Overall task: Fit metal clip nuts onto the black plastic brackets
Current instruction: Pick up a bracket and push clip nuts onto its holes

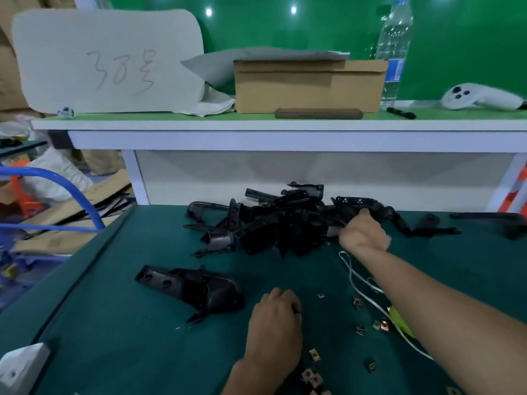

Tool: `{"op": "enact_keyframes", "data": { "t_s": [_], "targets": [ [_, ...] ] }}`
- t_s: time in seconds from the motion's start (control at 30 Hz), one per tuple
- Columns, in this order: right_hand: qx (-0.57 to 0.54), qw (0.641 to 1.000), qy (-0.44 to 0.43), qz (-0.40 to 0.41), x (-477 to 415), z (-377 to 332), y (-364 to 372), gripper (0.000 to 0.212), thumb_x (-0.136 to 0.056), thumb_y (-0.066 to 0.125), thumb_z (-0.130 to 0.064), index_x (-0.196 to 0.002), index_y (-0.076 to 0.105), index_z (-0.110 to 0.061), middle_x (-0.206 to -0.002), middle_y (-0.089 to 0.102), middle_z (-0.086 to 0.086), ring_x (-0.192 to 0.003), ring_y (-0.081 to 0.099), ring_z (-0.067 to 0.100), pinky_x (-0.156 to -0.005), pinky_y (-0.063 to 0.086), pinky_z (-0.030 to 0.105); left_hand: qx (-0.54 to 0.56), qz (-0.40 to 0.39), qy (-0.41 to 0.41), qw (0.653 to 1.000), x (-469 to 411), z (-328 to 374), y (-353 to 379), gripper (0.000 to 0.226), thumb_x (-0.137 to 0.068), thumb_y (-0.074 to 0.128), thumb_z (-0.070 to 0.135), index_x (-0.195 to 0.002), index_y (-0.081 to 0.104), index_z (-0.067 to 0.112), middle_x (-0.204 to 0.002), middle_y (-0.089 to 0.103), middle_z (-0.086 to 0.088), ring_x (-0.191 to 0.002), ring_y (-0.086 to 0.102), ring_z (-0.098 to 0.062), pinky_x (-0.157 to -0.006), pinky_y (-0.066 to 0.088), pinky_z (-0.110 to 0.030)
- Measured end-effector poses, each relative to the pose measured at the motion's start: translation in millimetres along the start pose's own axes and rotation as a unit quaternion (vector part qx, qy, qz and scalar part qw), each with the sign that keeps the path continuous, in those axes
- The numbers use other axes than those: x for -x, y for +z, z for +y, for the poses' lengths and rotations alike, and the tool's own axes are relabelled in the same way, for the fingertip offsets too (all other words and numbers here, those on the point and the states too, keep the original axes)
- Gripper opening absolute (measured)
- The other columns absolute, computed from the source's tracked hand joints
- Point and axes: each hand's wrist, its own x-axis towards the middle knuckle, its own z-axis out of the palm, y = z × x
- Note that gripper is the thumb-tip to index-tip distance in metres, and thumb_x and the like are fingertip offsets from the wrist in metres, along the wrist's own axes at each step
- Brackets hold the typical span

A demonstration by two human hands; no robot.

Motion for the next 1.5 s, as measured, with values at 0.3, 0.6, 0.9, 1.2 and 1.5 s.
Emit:
{"op": "enact_keyframes", "data": {
  "t_s": [0.3, 0.6, 0.9, 1.2, 1.5],
  "targets": [
    [-0.381, 0.902, -0.044, -0.201, 151.6, 75.6, -53.8, 0.022, -0.079, 0.059, -0.041, -0.067, 0.062, -0.022, -0.057, 0.048, -0.007, -0.055, 0.045, 0.013, -0.057, 0.036, 0.037, 0.067, 0.087, -0.072, 0.991, 16.2, -3.3, -12.5, 0.025, -0.105, 0.049, 0.016, -0.096, 0.069, 0.028, -0.096, 0.068, 0.014, -0.081, 0.064, -0.006, -0.071, 0.054, -0.025],
    [-0.339, 0.911, -0.112, -0.204, 206.3, 115.6, -84.3, 0.025, -0.077, 0.074, -0.014, -0.084, 0.060, -0.034, -0.057, 0.062, 0.002, -0.044, 0.063, 0.028, -0.042, 0.044, 0.027, 0.253, 0.101, -0.088, 0.958, 68.9, 1.1, -18.2, 0.025, -0.087, 0.079, 0.019, -0.079, 0.071, 0.041, -0.078, 0.070, 0.034, -0.076, 0.066, 0.014, -0.064, 0.046, 0.000],
    [-0.171, 0.951, -0.172, -0.189, 216.4, 130.6, -66.9, 0.020, -0.073, 0.074, -0.027, -0.076, 0.054, -0.029, -0.062, 0.063, -0.004, -0.040, 0.058, 0.011, -0.036, 0.040, 0.022, 0.258, 0.080, -0.066, 0.960, 67.8, -5.2, -15.0, 0.045, -0.086, 0.072, -0.004, -0.084, 0.072, 0.041, -0.082, 0.071, 0.031, -0.084, 0.064, 0.014, -0.069, 0.045, 0.000],
    [-0.051, 0.976, -0.185, -0.106, 214.7, 136.6, -68.7, 0.027, -0.076, 0.053, -0.054, -0.095, 0.044, -0.038, -0.065, 0.058, -0.012, -0.061, 0.055, 0.011, -0.049, 0.035, 0.030, 0.151, 0.114, -0.054, 0.980, 63.7, -11.4, -12.9, 0.032, -0.095, 0.065, 0.009, -0.091, 0.074, 0.040, -0.080, 0.064, 0.030, -0.084, 0.060, 0.015, -0.064, 0.040, 0.001],
    [-0.004, 0.971, -0.238, -0.011, 222.6, 130.2, -77.9, 0.010, -0.094, 0.045, -0.034, -0.094, 0.035, -0.034, -0.062, 0.050, -0.010, -0.051, 0.046, 0.018, -0.046, 0.030, 0.032, -0.024, 0.077, 0.011, 0.997, 73.0, -13.0, -19.7, 0.012, -0.081, 0.074, 0.037, -0.090, 0.077, 0.042, -0.091, 0.052, 0.034, -0.104, 0.042, 0.002, -0.092, 0.033, -0.019]
  ]
}}
